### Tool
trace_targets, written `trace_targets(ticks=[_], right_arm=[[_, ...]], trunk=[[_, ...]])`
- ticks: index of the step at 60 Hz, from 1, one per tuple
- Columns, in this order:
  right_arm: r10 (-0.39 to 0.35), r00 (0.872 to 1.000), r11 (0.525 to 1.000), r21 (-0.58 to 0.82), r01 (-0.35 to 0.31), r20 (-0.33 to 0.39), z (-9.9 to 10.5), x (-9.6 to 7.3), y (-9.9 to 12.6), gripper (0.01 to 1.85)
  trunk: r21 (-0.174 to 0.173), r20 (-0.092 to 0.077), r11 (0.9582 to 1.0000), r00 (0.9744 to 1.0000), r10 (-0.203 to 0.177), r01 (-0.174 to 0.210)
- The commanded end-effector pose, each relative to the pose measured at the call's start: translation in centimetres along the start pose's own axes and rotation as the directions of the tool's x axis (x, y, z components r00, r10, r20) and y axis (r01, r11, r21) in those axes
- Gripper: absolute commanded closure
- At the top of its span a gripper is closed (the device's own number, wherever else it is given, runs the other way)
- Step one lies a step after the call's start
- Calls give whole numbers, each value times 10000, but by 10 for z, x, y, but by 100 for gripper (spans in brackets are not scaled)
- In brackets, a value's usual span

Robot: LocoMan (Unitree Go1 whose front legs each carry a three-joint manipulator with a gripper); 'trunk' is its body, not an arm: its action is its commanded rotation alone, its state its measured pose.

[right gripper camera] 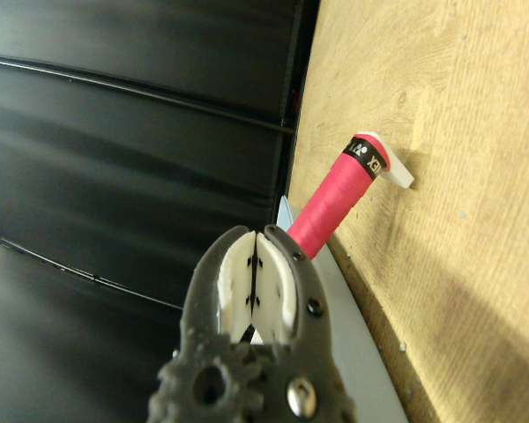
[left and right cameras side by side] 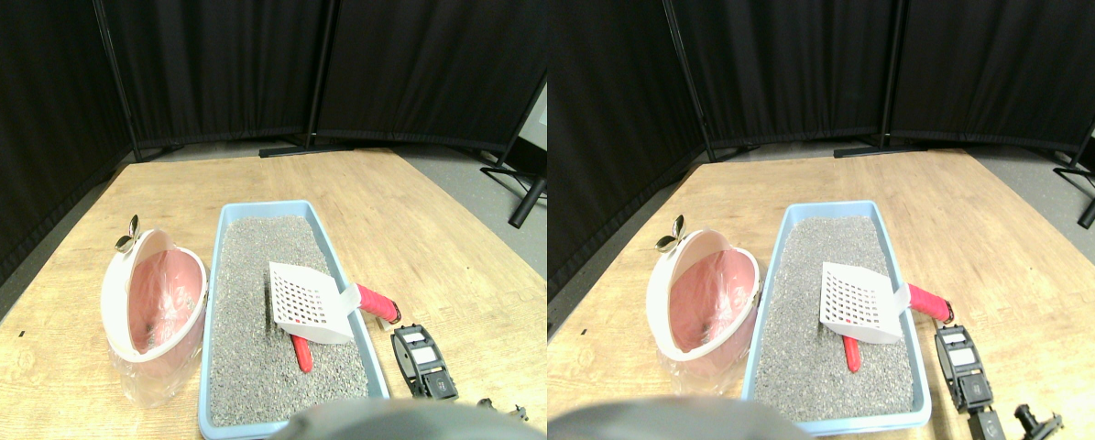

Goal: Scoop (unimanual)

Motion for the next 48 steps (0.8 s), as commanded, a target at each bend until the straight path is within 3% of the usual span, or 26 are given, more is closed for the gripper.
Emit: trace_targets(ticks=[1,13,25,29,34,48], right_arm=[[-73,9992,9999,-82,76,396,7,1,0,141],[-139,9997,9999,-40,139,213,6,2,0,140],[-31,9983,9991,418,6,585,6,5,-2,141],[73,9939,9934,1131,-199,1103,4,9,-4,131],[240,9933,9916,1238,-381,1131,3,13,-6,122],[359,9985,9752,2167,-438,404,2,26,-10,99]], trunk=[[-37,15,10000,10000,64,-64],[-36,-11,10000,10000,41,-41],[-36,2,10000,10000,30,-30],[-35,-35,10000,10000,18,-18],[-41,-28,10000,10000,14,-14],[-56,-108,10000,9999,10,-10]])
